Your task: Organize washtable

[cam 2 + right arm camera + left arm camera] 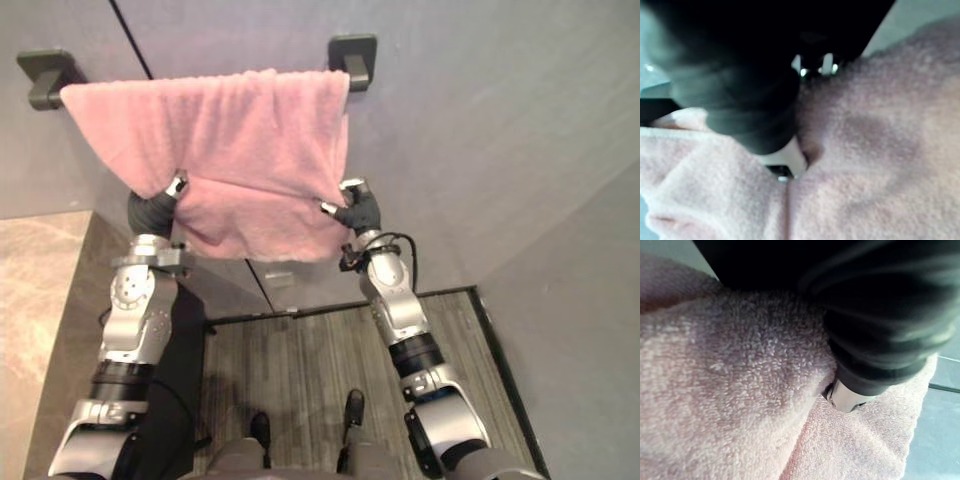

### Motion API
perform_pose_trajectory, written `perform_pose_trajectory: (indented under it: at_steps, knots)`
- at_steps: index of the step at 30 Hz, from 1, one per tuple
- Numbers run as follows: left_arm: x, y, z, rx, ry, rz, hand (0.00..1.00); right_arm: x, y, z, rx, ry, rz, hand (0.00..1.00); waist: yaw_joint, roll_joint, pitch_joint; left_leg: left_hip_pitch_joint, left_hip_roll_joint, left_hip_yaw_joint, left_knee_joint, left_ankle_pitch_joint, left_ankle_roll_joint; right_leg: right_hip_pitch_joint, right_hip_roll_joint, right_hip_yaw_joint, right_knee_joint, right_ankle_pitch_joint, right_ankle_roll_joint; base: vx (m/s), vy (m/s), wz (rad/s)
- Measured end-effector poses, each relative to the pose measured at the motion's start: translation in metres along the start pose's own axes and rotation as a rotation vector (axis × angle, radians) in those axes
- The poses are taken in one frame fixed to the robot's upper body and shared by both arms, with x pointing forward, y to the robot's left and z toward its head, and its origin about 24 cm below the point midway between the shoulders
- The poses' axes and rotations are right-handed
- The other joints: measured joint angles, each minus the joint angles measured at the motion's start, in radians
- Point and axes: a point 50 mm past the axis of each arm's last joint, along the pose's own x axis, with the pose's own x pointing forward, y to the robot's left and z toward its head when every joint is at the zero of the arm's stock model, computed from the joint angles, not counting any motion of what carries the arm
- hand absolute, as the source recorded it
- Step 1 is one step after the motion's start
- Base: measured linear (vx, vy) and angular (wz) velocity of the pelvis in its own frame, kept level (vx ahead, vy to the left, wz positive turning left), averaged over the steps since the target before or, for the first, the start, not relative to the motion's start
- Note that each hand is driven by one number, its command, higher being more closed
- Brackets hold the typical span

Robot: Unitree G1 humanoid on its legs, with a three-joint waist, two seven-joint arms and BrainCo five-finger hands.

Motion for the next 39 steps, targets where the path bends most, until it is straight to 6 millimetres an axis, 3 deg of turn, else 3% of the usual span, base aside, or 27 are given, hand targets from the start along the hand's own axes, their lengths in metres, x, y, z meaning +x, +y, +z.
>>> perform_pose_trajectory:
  at_steps: [1, 4, 7, 10, 24, 30, 39]
  knots:
    - [0.000, 0.000, 0.000, -0.002, 0.000, 0.001, 0.00, 0.000, 0.000, 0.000, 0.000, -0.001, -0.001, 0.00, 0.001, 0.002, 0.000, 0.000, 0.000, 0.000, 0.000, 0.000, 0.000, 0.001, 0.000, -0.001, 0.000, 0.000, 0.000, -0.02, 0.025, 0.04]
    - [-0.002, 0.014, 0.003, -0.014, -0.017, 0.073, 0.00, 0.000, -0.009, 0.002, 0.007, -0.005, -0.039, 0.00, -0.001, 0.008, -0.001, 0.000, -0.001, -0.002, 0.000, 0.000, 0.000, 0.002, -0.001, -0.003, 0.000, 0.000, 0.000, -0.02, 0.034, 0.01]
    - [-0.009, 0.048, 0.012, -0.010, -0.052, 0.248, 0.00, -0.005, -0.048, 0.010, -0.006, -0.026, -0.203, 0.00, 0.001, 0.011, -0.001, 0.001, -0.001, -0.002, 0.000, 0.000, 0.000, 0.003, -0.001, -0.005, 0.000, 0.000, 0.000, -0.01, 0.021, 0.02]
    - [-0.011, 0.058, 0.015, 0.003, -0.061, 0.293, 0.00, -0.010, -0.068, 0.015, -0.049, -0.030, -0.255, 0.00, 0.001, 0.012, -0.001, 0.001, 0.000, -0.003, 0.000, 0.000, 0.000, 0.004, -0.001, -0.006, 0.000, 0.000, 0.000, -0.02, 0.037, 0.01]
    - [-0.039, 0.070, -0.005, 0.036, 0.045, 0.326, 0.00, -0.016, -0.070, 0.009, -0.074, -0.011, -0.262, 0.00, 0.004, 0.027, -0.009, 0.003, 0.002, -0.006, 0.001, 0.000, -0.001, 0.008, -0.001, -0.010, -0.004, 0.001, -0.001, -0.02, 0.021, 0.01]
    - [-0.039, 0.069, -0.006, 0.036, 0.050, 0.313, 0.00, -0.022, -0.073, 0.004, -0.074, 0.008, -0.273, 0.00, 0.004, 0.043, -0.021, 0.004, 0.002, -0.006, 0.001, 0.000, 0.000, 0.008, 0.000, -0.009, -0.004, 0.001, -0.001, 0.00, 0.000, 0.00]
    - [-0.044, 0.064, -0.013, 0.038, 0.088, 0.277, 0.00, -0.023, -0.071, 0.002, -0.067, 0.013, -0.269, 0.00, 0.005, 0.044, -0.022, 0.004, 0.004, -0.006, 0.002, 0.000, -0.001, 0.008, 0.001, -0.009, -0.004, 0.002, -0.002, 0.00, 0.000, 0.00]
